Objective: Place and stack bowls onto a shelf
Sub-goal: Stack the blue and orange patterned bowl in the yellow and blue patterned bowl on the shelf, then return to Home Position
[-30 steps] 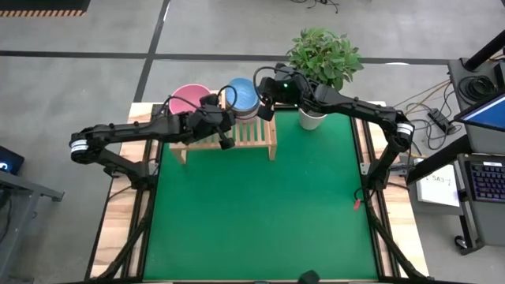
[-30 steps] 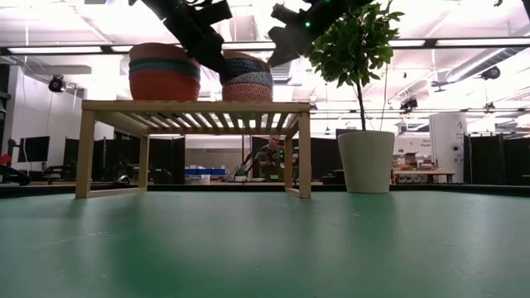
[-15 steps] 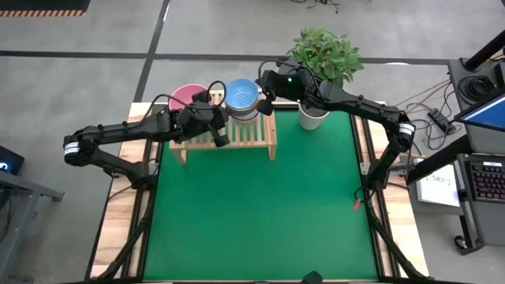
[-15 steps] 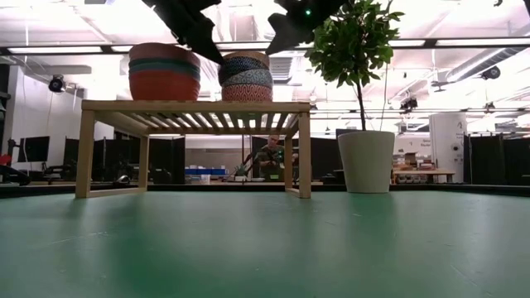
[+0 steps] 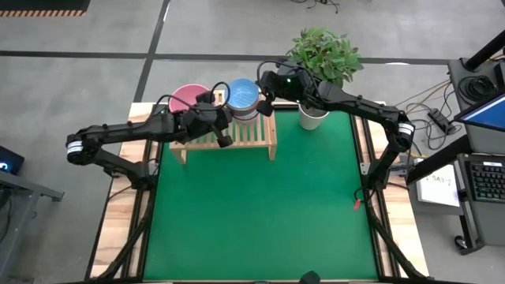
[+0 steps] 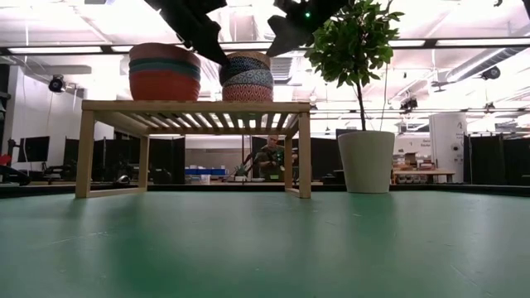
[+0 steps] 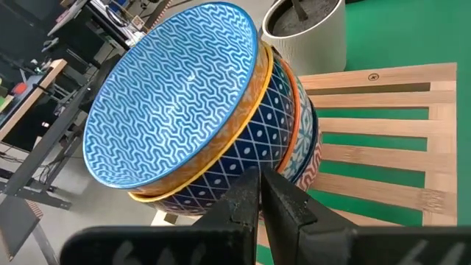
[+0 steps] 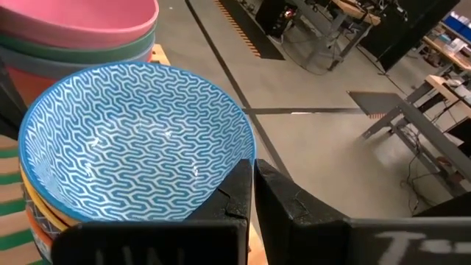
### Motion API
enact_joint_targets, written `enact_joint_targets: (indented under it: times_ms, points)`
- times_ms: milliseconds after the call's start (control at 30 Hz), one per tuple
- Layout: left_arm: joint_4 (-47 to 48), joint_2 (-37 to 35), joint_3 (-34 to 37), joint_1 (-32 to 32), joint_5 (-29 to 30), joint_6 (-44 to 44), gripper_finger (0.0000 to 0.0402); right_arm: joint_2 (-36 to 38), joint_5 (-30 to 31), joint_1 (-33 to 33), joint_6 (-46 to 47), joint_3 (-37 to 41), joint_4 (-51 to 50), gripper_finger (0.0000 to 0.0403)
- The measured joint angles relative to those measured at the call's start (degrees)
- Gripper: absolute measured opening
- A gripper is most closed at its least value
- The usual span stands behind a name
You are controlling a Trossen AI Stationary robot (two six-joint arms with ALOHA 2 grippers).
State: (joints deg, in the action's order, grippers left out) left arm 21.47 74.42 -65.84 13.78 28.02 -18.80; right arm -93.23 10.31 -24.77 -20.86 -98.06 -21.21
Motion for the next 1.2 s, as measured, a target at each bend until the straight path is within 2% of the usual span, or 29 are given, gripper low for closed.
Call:
enact_joint_targets:
  times_ms: [433,833,900,1000,1067,1200]
  points:
    - [0.04,1.14,0.0,-0.02,-0.07,-0.03,0.0,-0.09,-1.67,0.0,1.38,1.73,-1.32,0.0009]
    - [2.73,-3.58,0.0,-2.25,-0.98,0.8,0.0,1.34,-1.47,0.05,0.3,1.7,-1.63,0.0009]
    - [3.64,-5.38,0.4,-2.76,-4.92,1.41,0.0,2.21,-4.34,0.2,-0.12,1.72,-2.8,0.0009]
    - [3.85,-9.21,2.59,-3.42,-12.58,2.2,0.0,3.6,-13.57,0.26,0.45,2.83,-3.9,0.0009]
    - [2.44,-12.78,5.13,-3.84,-15.65,2.97,0.0,4.91,-18.08,0.37,0.98,5.21,-3.74,0.0009]
    - [0.82,-21.14,11.33,-4.84,-17.55,3.9,0.0,8.62,-19.99,1.93,1.18,12.47,-3.37,0.0009]
